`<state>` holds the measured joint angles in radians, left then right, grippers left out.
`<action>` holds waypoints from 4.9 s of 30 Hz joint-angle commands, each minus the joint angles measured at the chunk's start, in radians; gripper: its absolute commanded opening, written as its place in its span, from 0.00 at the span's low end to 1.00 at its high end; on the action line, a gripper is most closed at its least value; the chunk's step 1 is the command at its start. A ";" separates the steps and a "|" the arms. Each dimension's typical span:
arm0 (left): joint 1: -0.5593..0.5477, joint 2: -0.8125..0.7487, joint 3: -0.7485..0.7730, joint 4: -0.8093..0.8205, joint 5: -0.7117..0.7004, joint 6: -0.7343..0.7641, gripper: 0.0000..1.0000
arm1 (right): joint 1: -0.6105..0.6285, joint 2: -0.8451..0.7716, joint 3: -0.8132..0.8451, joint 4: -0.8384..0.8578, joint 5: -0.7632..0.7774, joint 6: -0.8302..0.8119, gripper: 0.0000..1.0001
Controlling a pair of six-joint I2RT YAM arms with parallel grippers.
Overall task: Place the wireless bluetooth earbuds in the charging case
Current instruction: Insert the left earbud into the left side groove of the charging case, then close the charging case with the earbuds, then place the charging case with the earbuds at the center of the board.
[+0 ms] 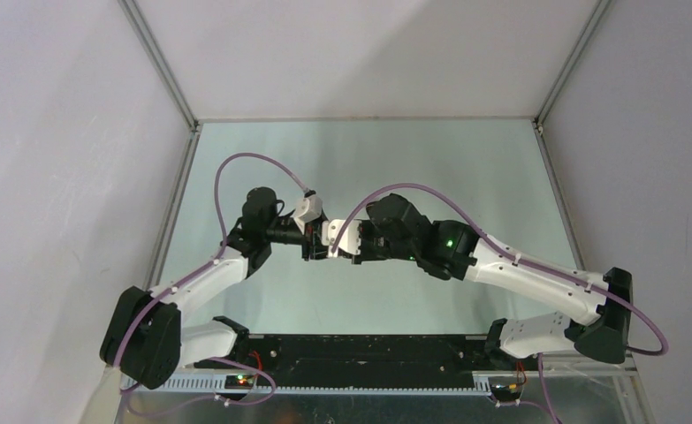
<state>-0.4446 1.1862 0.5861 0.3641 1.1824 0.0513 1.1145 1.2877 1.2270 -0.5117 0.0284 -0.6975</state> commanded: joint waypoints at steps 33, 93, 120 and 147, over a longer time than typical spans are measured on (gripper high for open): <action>0.004 -0.066 0.141 -0.473 0.152 0.482 0.16 | -0.146 -0.071 0.009 0.146 -0.035 0.213 0.69; 0.003 -0.070 0.138 -0.502 0.132 0.530 0.17 | -0.141 -0.092 -0.031 0.046 -0.369 0.156 0.72; 0.004 0.287 0.169 -0.013 -0.522 -0.246 0.23 | -0.530 -0.123 -0.046 0.211 -0.060 0.374 0.84; 0.118 0.805 0.576 -0.418 -0.542 -0.399 0.47 | -0.542 -0.112 -0.064 0.234 -0.041 0.362 0.85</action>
<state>-0.3256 1.9755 1.1175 -0.0017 0.6334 -0.3393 0.5735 1.1870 1.1610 -0.3191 -0.0303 -0.3405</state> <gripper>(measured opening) 0.435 0.848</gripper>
